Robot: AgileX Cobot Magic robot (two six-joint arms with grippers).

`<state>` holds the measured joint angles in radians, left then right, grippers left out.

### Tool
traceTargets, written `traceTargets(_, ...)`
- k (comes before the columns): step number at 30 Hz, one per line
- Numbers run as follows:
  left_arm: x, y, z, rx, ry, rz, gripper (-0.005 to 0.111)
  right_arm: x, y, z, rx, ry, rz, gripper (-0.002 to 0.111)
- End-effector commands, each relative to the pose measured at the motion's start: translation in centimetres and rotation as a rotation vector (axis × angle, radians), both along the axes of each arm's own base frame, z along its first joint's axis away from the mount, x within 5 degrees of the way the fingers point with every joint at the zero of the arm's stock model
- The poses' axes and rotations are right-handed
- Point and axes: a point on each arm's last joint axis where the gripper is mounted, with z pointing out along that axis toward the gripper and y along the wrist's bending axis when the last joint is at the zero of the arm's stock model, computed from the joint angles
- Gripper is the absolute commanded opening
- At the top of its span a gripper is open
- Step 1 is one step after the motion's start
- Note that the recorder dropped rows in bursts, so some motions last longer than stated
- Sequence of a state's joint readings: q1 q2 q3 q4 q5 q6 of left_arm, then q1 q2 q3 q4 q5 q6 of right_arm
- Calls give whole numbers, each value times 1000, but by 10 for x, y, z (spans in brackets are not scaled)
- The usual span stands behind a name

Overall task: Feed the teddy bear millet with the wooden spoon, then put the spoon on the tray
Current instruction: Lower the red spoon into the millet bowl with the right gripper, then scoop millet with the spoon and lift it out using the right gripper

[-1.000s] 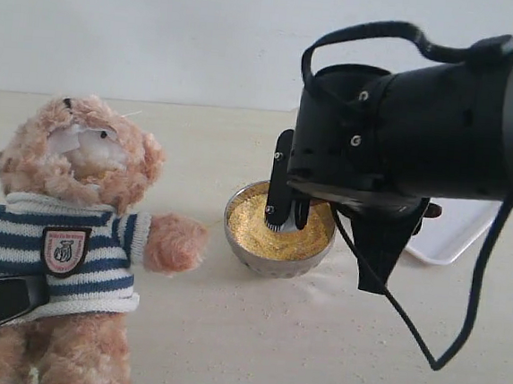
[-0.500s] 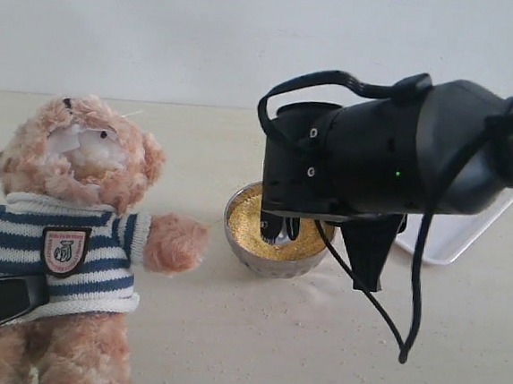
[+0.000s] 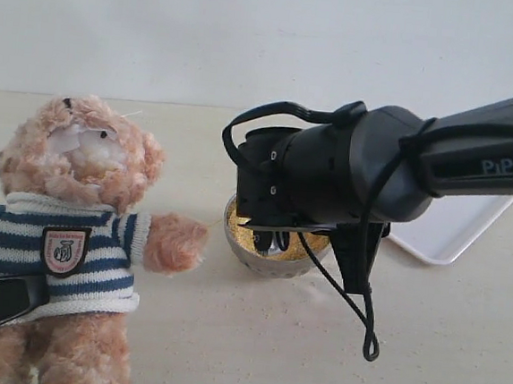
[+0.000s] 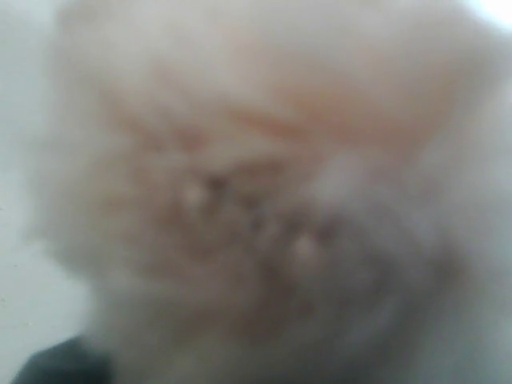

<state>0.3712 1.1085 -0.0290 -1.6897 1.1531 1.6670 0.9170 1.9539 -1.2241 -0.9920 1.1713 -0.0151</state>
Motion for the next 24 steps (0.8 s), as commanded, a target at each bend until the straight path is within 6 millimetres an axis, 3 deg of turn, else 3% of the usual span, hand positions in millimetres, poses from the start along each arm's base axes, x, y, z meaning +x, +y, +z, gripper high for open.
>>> traceTargets(1,-1,-1,2,-24,-15,3,5,0,1,1,13,7,-5,0)
traceTargets(9,-1,-1,2,-24,-15,3,5,-5,3,-4,79,58,-47,0)
traceTargets(18,-1,-1,2,-24,-15,3,5,-8,5,17,200,54,-87,0)
traceTargets(24,-1,-1,2,-24,-15,3,5,-14,7,14,253,111,-137,0)
